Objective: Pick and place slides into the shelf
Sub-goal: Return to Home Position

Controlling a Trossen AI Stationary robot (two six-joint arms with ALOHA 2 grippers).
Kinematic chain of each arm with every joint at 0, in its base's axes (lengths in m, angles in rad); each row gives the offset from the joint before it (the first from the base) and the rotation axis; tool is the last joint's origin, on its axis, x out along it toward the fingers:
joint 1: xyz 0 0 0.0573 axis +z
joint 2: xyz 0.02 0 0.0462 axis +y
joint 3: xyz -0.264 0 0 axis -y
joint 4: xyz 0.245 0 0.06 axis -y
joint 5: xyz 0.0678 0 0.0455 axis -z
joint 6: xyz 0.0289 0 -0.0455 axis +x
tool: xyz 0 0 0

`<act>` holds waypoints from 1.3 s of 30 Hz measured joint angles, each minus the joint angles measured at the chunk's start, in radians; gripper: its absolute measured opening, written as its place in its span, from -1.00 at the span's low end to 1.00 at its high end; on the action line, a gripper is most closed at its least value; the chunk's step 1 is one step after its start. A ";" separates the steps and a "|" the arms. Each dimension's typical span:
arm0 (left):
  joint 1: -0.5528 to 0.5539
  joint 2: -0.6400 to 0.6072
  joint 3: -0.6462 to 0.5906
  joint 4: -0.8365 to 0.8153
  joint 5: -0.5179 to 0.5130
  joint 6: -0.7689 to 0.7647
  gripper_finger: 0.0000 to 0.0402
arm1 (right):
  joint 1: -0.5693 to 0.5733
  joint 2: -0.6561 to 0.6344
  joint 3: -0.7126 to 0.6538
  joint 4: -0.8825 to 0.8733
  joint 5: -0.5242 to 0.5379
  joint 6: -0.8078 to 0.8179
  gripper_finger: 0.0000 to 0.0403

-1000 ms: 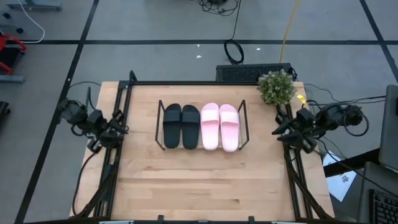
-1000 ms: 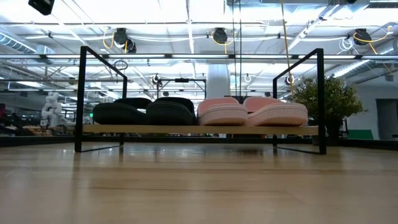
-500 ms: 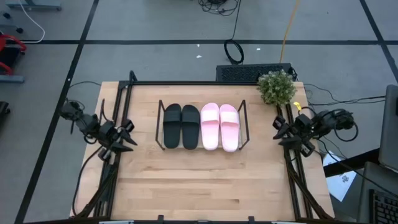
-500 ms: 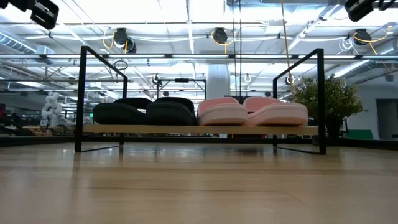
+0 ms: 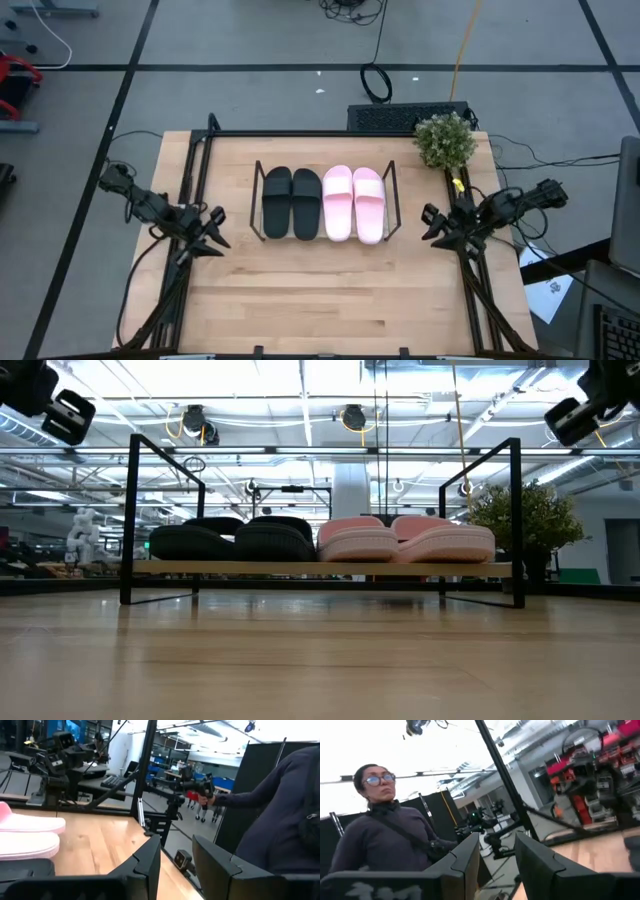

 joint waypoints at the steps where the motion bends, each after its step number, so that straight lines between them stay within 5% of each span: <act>1: 0.000 0.000 -0.003 0.002 0.000 -0.003 -0.44 | 0.000 0.000 -0.021 0.020 -0.001 0.017 -0.42; 9: -0.019 0.000 -0.044 0.008 0.000 -0.017 -0.44 | 0.000 -0.001 -0.054 0.088 -0.015 -0.045 -0.42; 18: -0.051 0.002 -0.103 0.035 -0.026 -0.060 -0.44 | 0.000 0.002 -0.057 -0.024 -0.022 -0.106 -0.42; 26: -0.057 0.008 -0.103 0.029 -0.011 0.055 -0.44 | 0.000 0.002 -0.058 -0.164 -0.048 -0.072 -0.42; 39: -0.057 0.144 -0.104 0.031 -0.045 -0.028 -0.44 | 0.000 0.002 -0.059 -0.302 -0.048 -0.275 -0.42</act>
